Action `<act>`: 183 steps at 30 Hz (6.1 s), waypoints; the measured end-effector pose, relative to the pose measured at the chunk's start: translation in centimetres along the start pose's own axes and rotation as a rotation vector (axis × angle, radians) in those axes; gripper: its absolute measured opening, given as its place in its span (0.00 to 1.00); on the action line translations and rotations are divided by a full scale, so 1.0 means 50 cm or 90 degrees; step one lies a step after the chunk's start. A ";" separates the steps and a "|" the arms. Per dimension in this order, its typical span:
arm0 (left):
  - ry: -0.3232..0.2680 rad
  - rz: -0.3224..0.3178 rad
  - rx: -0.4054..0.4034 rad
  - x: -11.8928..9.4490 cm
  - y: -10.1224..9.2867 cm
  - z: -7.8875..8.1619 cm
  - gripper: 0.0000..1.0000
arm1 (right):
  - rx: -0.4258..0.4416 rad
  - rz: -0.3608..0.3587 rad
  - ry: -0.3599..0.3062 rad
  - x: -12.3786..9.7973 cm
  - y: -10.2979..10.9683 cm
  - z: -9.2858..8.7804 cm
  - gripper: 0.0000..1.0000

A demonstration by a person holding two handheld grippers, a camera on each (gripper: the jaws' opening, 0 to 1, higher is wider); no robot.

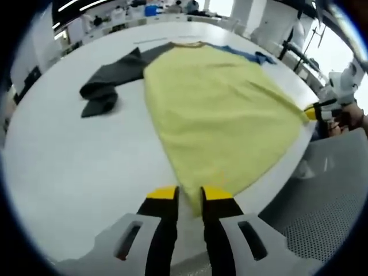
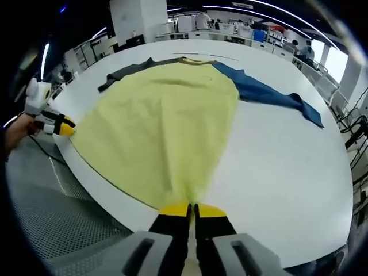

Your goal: Fold the garment on the visible template until the final outline fits inside the template.

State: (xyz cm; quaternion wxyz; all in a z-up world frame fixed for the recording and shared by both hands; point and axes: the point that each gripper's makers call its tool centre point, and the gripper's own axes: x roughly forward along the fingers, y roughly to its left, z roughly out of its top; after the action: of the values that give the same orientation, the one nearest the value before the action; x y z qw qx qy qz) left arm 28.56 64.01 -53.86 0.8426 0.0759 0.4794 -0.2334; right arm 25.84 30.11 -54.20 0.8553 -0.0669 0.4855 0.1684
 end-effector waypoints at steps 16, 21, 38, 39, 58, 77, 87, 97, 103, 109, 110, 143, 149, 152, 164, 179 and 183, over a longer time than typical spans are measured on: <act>0.036 -0.032 0.000 -0.013 -0.019 -0.017 0.00 | 0.003 -0.021 0.012 -0.017 -0.038 -0.017 0.00; 0.054 -0.035 -0.027 -0.017 -0.032 -0.025 0.00 | -0.007 -0.022 0.030 -0.020 -0.040 -0.027 0.00; 0.059 -0.031 0.007 -0.020 -0.046 -0.036 0.00 | 0.013 -0.018 0.030 -0.027 -0.047 -0.037 0.00; 0.056 -0.030 0.006 -0.020 -0.045 -0.037 0.00 | 0.018 -0.016 0.029 -0.026 -0.047 -0.037 0.00; -0.084 -0.039 -0.054 -0.058 -0.054 0.040 0.31 | 0.130 0.012 -0.024 -0.051 -0.053 0.000 0.21; -0.198 -0.009 0.022 -0.101 -0.053 0.121 0.76 | 0.227 -0.006 -0.145 -0.108 -0.191 0.136 0.59; -0.242 0.013 0.040 -0.110 -0.038 0.153 0.87 | 0.254 -0.089 -0.224 -0.126 -0.310 0.235 0.61; -0.248 0.011 0.045 -0.106 -0.037 0.169 0.99 | 0.310 -0.174 -0.231 -0.079 -0.442 0.274 0.50; -0.255 0.017 0.042 -0.105 -0.031 0.178 0.99 | 0.354 -0.206 -0.214 -0.035 -0.506 0.277 0.43; -0.252 0.030 0.028 -0.101 -0.020 0.176 0.99 | 0.347 -0.226 -0.172 0.018 -0.540 0.271 0.36; -0.253 0.029 0.019 -0.100 -0.017 0.175 0.99 | 0.348 -0.228 -0.170 0.031 -0.547 0.270 0.35; -0.250 0.041 -0.010 -0.119 0.009 0.174 0.92 | 0.381 -0.182 -0.153 0.082 -0.560 0.272 0.00; -0.272 0.039 0.004 -0.147 0.011 0.201 0.94 | 0.327 -0.163 -0.116 0.021 -0.550 0.248 0.00; -0.280 0.037 0.014 -0.151 0.008 0.211 0.95 | 0.303 -0.163 -0.090 -0.004 -0.558 0.228 0.00; -0.294 0.010 0.022 -0.149 -0.020 0.221 0.96 | 0.267 -0.177 -0.060 -0.070 -0.562 0.180 0.00; -0.298 0.000 0.017 -0.156 -0.025 0.213 0.99 | 0.233 -0.211 0.015 -0.082 -0.587 0.112 0.00; -0.284 -0.006 0.030 -0.145 -0.036 0.207 0.99 | 0.240 -0.223 0.021 -0.079 -0.607 0.096 0.00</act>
State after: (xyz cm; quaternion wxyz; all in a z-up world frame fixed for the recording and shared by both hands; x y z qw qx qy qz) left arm 32.59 61.12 -42.08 0.9246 0.0400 0.2758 -0.2597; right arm 38.57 2.18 -49.82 0.8608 0.0084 0.5031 -0.0767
